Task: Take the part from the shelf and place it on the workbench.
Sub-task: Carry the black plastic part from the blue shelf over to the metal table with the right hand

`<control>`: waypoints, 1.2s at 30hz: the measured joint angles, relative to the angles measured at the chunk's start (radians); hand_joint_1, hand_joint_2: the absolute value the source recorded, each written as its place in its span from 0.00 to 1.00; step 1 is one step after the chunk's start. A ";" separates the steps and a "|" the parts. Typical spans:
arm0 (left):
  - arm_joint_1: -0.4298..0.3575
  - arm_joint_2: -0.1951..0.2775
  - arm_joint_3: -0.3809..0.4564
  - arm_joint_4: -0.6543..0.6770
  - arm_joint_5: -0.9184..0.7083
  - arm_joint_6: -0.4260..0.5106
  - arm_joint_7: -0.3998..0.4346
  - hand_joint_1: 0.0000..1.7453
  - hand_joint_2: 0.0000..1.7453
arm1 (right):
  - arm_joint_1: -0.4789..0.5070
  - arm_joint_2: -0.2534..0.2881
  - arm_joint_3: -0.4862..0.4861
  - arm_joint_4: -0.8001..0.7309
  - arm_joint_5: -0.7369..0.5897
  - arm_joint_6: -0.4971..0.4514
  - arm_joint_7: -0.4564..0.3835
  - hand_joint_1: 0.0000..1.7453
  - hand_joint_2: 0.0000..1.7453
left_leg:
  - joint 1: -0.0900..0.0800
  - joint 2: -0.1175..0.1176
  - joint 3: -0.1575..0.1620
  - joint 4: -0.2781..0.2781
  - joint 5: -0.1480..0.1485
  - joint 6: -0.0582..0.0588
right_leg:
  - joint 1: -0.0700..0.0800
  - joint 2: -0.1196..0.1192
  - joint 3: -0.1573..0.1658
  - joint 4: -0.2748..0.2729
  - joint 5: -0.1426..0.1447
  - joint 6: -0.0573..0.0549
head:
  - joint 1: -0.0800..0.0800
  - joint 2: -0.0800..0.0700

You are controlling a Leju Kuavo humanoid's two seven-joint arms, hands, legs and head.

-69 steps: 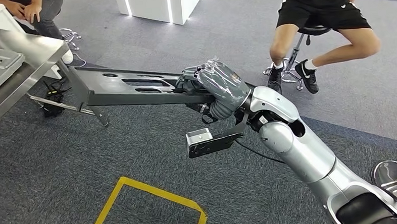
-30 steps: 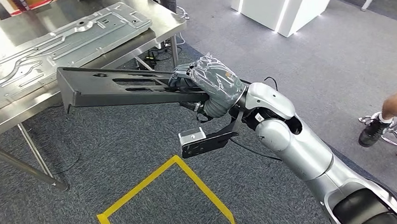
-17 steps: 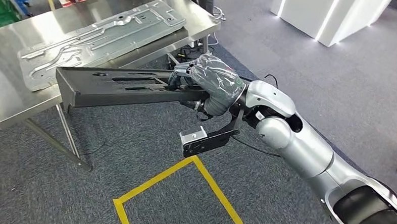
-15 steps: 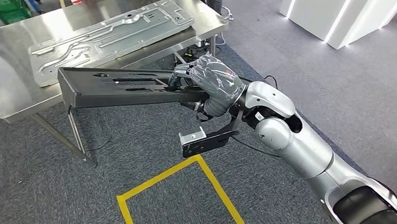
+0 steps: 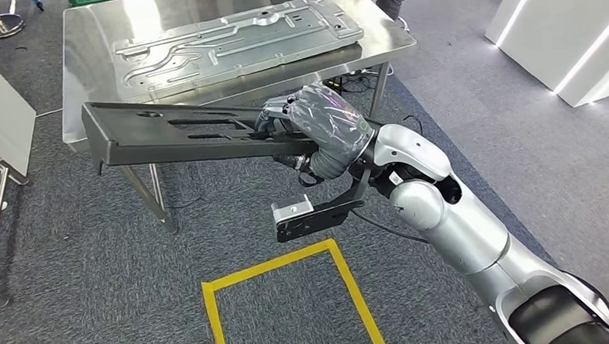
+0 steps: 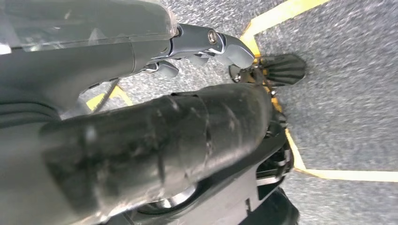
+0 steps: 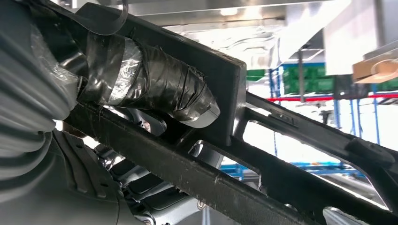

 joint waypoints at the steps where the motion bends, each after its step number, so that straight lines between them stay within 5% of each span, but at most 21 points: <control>1: -0.001 0.000 0.000 0.000 0.000 0.000 0.000 0.00 0.00 | 0.002 -0.001 0.000 0.001 0.000 0.000 0.000 0.97 1.00 | -0.002 -0.011 0.000 0.002 -0.001 0.001 | 0.000 0.001 -0.017 0.019 0.007 -0.002 | 0.000 0.000; 2: 0.000 0.000 0.001 0.000 0.000 0.000 0.000 0.00 0.00 | 0.004 -0.001 0.000 0.001 0.000 0.000 0.000 0.97 1.00 | -0.003 -0.021 0.000 0.005 -0.002 0.001 | 0.000 0.002 -0.015 -0.001 0.034 -0.006 | 0.000 0.000; 4: 0.001 0.000 0.001 0.000 0.000 0.000 0.000 0.00 0.00 | 0.003 -0.002 0.000 0.001 0.000 0.000 0.000 0.97 1.00 | -0.005 -0.040 0.001 0.010 -0.006 0.000 | 0.003 0.012 0.032 -0.127 0.114 -0.017 | 0.000 0.000; 6: 0.001 -0.002 0.001 0.000 0.000 0.000 0.000 0.00 0.00 | 0.001 -0.002 0.000 0.001 0.000 0.000 0.000 0.97 1.00 | -0.006 -0.054 -0.003 0.012 -0.006 -0.008 | 0.007 0.026 0.074 -0.231 0.155 -0.027 | 0.000 0.000; 9: 0.005 -0.002 0.001 0.000 0.000 0.000 0.000 0.00 0.00 | -0.001 -0.001 0.000 0.000 0.000 0.000 0.000 0.97 1.00 | -0.004 -0.067 -0.006 0.007 -0.003 -0.026 | 0.010 0.021 0.085 -0.257 0.159 -0.033 | 0.000 0.000; 11: 0.008 -0.001 0.001 0.000 0.000 0.000 0.000 0.00 0.00 | -0.002 0.000 0.000 0.000 0.000 0.000 0.000 0.97 1.00 | -0.005 -0.042 -0.012 0.024 -0.018 -0.037 | 0.005 0.010 0.095 -0.271 0.166 -0.044 | -0.001 0.000; 14: 0.005 -0.001 0.001 0.000 0.000 0.000 0.000 0.00 0.00 | -0.002 0.000 0.000 -0.001 0.000 0.000 0.000 0.97 1.00 | -0.002 0.019 -0.084 0.182 -0.107 -0.051 | 0.003 -0.007 0.102 -0.281 0.170 -0.055 | -0.002 0.000; 16: 0.004 -0.001 0.001 0.000 0.000 0.000 0.000 0.00 0.00 | 0.001 0.000 0.000 0.000 0.000 0.000 0.000 0.97 1.00 | 0.002 0.028 -0.129 0.280 -0.141 -0.058 | 0.004 -0.017 0.102 -0.279 0.168 -0.055 | -0.002 0.000; 18: 0.004 0.000 0.001 0.000 0.000 0.000 0.000 0.00 0.00 | 0.003 0.000 0.000 0.000 0.000 0.000 0.000 0.97 1.00 | 0.005 0.031 -0.102 0.233 -0.102 -0.061 | 0.004 -0.025 0.102 -0.274 0.164 -0.052 | -0.002 0.000; 20: 0.004 0.001 0.001 0.000 0.000 0.000 0.000 0.00 0.00 | 0.001 0.000 0.000 0.000 0.000 0.000 0.000 0.97 1.00 | 0.003 0.043 -0.026 0.093 -0.045 -0.056 | 0.005 -0.030 0.102 -0.266 0.156 -0.043 | -0.002 0.000; 22: 0.003 0.001 0.001 0.000 0.000 0.000 0.000 0.00 0.00 | 0.000 0.000 0.000 0.000 0.000 0.000 0.000 0.97 1.00 | 0.000 0.050 0.015 0.014 -0.024 -0.046 | 0.011 -0.033 0.100 -0.259 0.151 -0.038 | -0.001 0.000; 25: 0.005 0.001 0.001 0.000 0.000 0.000 0.000 0.00 0.00 | 0.000 0.000 0.000 0.000 0.000 0.000 0.000 0.97 1.00 | -0.004 0.044 0.015 0.010 -0.024 -0.036 | 0.013 -0.036 0.101 -0.260 0.151 -0.040 | 0.000 0.000; 29: 0.005 0.002 0.001 0.000 0.000 0.000 0.000 0.00 0.00 | -0.001 0.000 0.000 -0.001 0.000 0.000 0.000 0.97 1.00 | -0.009 0.037 0.016 0.005 -0.024 -0.011 | 0.005 -0.041 0.105 -0.267 0.149 -0.008 | 0.000 0.000; 31: 0.004 0.002 0.001 0.000 0.000 0.000 0.000 0.00 0.00 | -0.003 0.000 0.000 -0.002 0.000 0.000 0.000 0.97 1.00 | -0.004 0.035 0.023 -0.004 -0.019 0.002 | 0.003 -0.024 0.081 -0.210 0.112 -0.002 | 0.000 0.000; 34: 0.002 0.002 0.001 0.000 0.000 0.000 0.000 0.00 0.00 | 0.002 0.000 0.000 -0.001 0.000 0.000 0.000 0.97 1.00 | -0.007 0.030 0.023 -0.004 -0.019 0.009 | 0.003 -0.003 -0.012 -0.021 0.028 -0.001 | 0.001 0.000; 36: 0.002 0.002 0.001 0.000 0.000 0.000 0.000 0.00 0.00 | 0.006 -0.001 0.000 0.000 0.000 0.000 0.000 0.97 1.00 | -0.008 0.023 0.023 0.000 -0.022 0.009 | 0.004 -0.001 -0.034 0.009 0.041 -0.004 | 0.001 0.000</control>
